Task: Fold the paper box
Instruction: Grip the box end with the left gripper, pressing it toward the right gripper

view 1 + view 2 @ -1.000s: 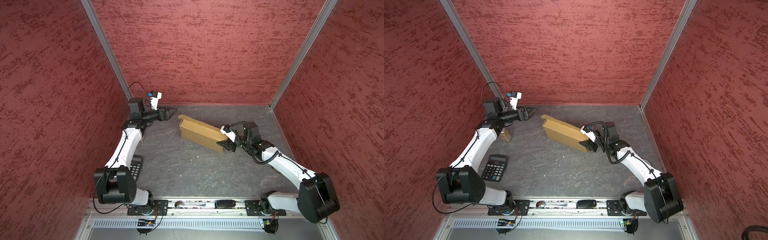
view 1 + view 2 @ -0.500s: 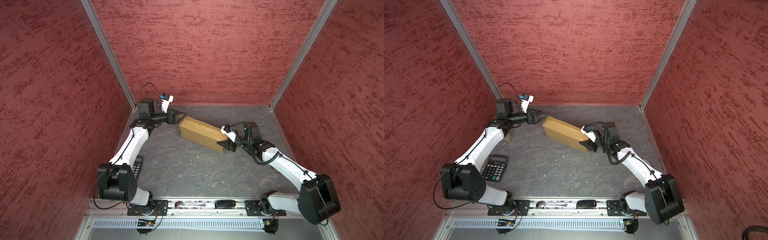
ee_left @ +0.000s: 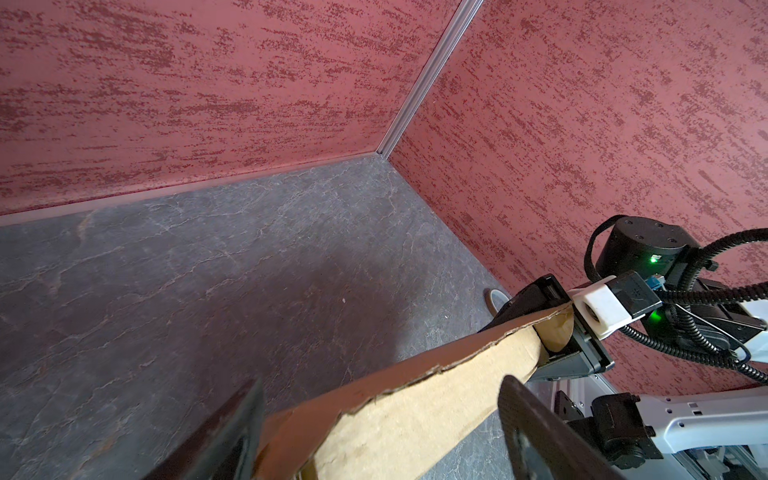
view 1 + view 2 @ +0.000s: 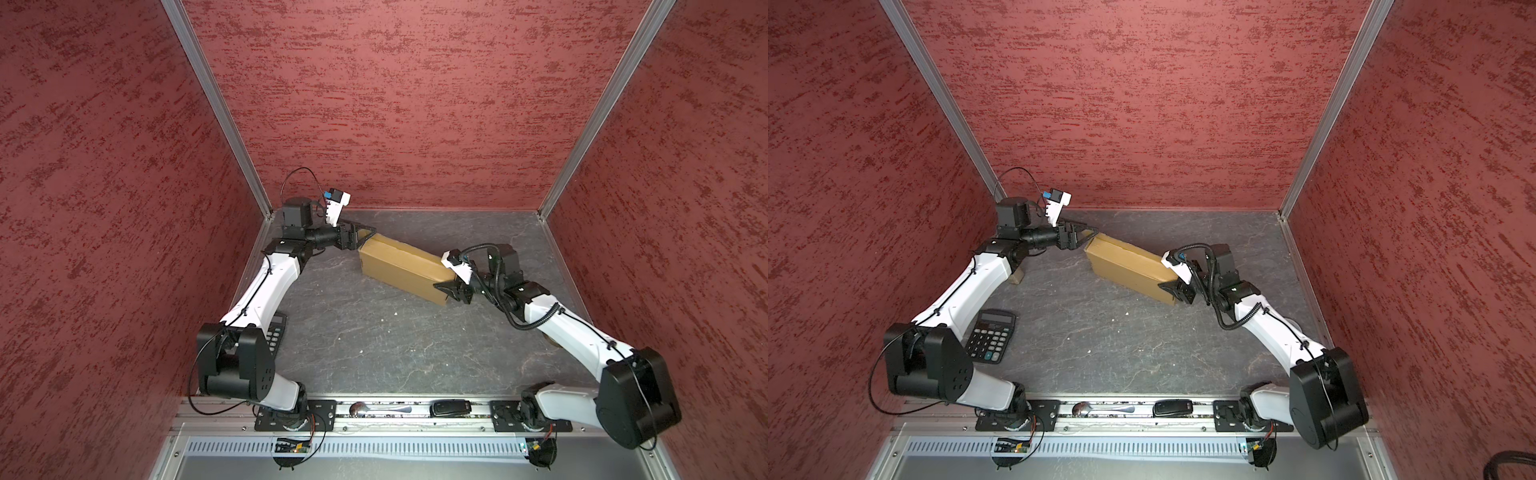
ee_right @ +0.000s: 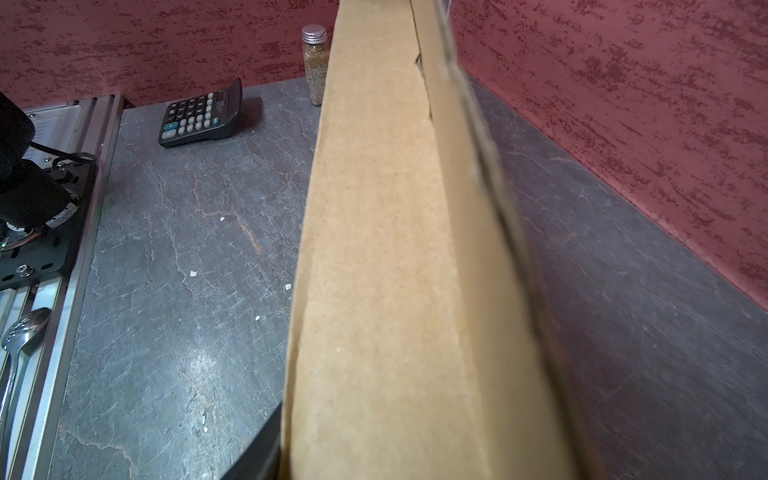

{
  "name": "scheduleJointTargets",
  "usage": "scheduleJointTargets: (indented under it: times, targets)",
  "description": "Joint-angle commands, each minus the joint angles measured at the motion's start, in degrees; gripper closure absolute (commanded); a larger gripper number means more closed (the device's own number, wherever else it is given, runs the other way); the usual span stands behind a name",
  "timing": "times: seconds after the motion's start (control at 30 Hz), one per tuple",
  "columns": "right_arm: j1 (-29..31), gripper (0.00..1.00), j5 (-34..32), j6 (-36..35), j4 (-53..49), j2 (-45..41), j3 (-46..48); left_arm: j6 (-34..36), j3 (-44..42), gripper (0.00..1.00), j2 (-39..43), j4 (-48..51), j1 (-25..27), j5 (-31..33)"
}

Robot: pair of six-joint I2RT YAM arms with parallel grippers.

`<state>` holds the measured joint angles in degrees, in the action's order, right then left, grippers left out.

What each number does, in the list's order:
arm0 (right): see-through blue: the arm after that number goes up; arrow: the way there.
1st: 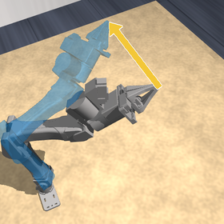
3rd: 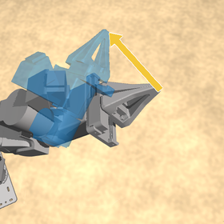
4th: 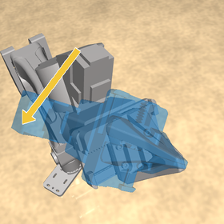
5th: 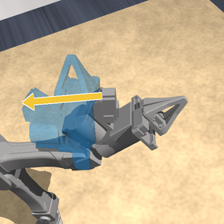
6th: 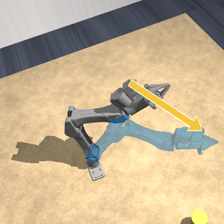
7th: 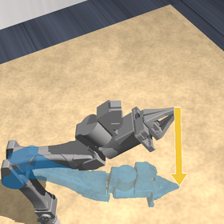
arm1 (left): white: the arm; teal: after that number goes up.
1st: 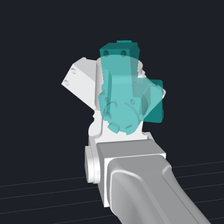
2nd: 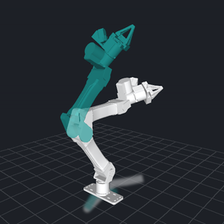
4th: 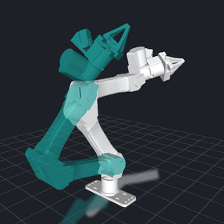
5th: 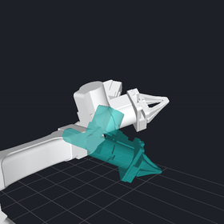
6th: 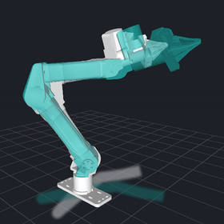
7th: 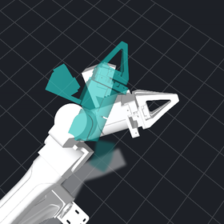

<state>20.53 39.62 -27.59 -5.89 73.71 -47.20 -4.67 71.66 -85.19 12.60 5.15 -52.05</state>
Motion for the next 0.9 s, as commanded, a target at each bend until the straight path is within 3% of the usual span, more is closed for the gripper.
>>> scheduleJointTargets:
  times: [0.0,0.87]
  targets:
    - [0.2,0.69,0.9,0.2,1.0,-0.2,-0.5,-0.6,-1.3,0.12,-0.3,-0.4,0.4,-0.4]
    - [0.3,0.69,0.7,0.2,0.9,1.0,-0.8,-3.6,-4.4,0.15,0.9,-1.4,4.0,2.3]
